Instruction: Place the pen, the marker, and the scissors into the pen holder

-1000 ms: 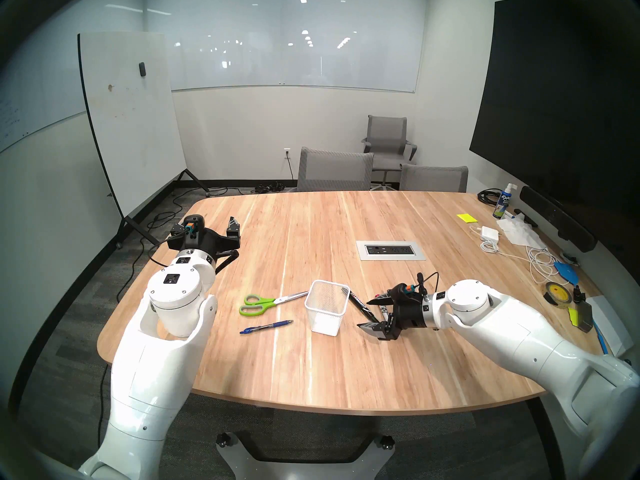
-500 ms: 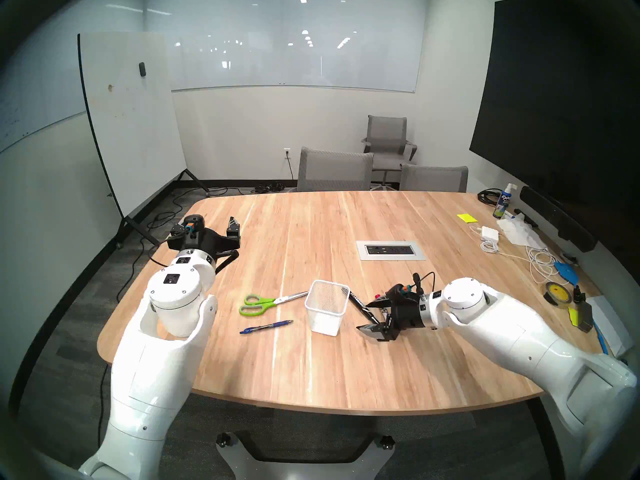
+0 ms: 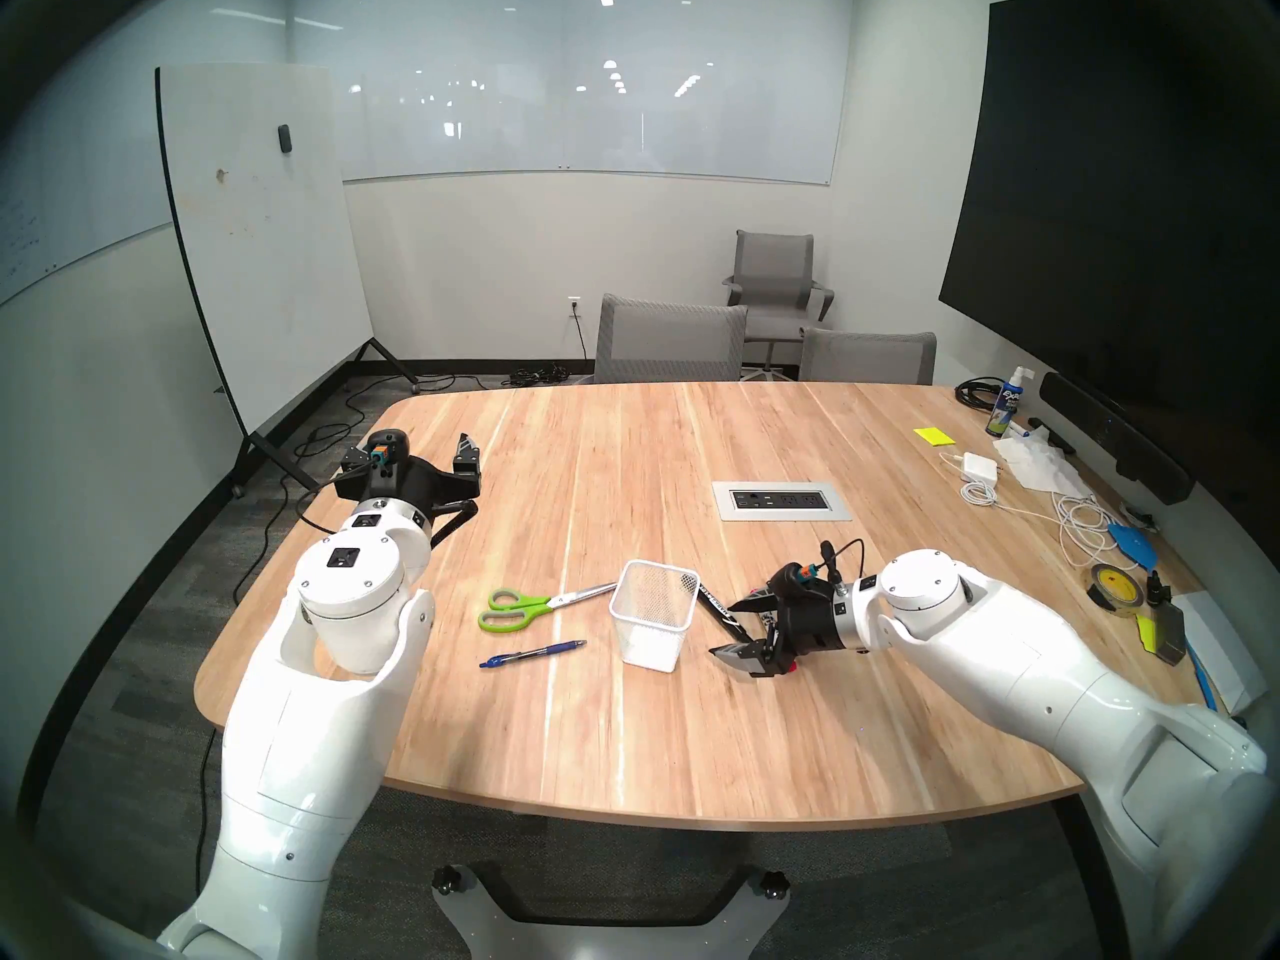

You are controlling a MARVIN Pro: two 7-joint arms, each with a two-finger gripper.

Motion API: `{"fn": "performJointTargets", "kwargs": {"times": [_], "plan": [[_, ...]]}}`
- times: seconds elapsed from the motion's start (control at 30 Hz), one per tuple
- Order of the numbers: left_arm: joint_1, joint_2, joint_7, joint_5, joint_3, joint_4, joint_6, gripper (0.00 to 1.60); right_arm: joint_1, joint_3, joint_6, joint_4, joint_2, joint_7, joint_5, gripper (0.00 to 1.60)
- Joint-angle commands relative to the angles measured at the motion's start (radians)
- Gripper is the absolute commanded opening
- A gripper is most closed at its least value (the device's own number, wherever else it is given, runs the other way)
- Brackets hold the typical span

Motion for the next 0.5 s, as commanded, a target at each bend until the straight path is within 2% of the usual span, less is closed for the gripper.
{"fn": "performJointTargets", "kwargs": {"times": [0.0, 0.47], "plan": [[-0.007, -0.001, -0.001, -0.001, -0.001, -0.019, -0.001, 1.6, 0.037, 0.012, -0.008, 0.016, -0.017, 0.004, -0.006, 1.6], [-0.007, -0.001, -0.001, -0.001, -0.001, -0.019, -0.001, 1.6, 0.051, 0.01, -0.005, 0.031, -0.032, 0.02, -0.037, 1.6]]}}
